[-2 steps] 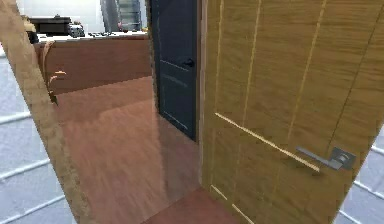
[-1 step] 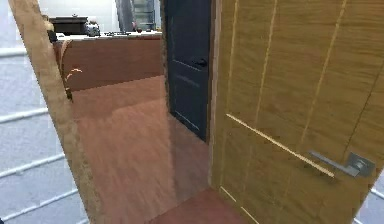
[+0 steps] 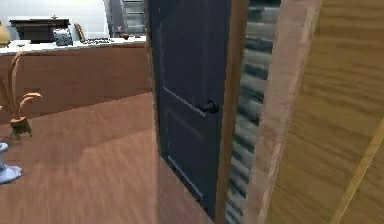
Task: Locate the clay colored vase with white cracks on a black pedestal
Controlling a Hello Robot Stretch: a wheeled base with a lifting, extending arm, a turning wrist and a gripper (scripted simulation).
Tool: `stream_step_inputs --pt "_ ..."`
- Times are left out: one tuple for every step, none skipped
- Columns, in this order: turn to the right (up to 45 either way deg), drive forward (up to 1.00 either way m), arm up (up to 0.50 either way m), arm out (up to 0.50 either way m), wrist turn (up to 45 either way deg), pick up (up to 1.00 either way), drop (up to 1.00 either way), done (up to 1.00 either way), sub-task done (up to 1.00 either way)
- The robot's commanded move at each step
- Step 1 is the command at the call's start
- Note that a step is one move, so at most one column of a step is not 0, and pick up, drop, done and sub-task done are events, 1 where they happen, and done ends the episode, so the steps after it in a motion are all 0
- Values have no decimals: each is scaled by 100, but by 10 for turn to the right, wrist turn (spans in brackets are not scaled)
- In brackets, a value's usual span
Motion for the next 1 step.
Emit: stream_step_inputs --pt "-150 0 0 0 0 0 0 0 0"
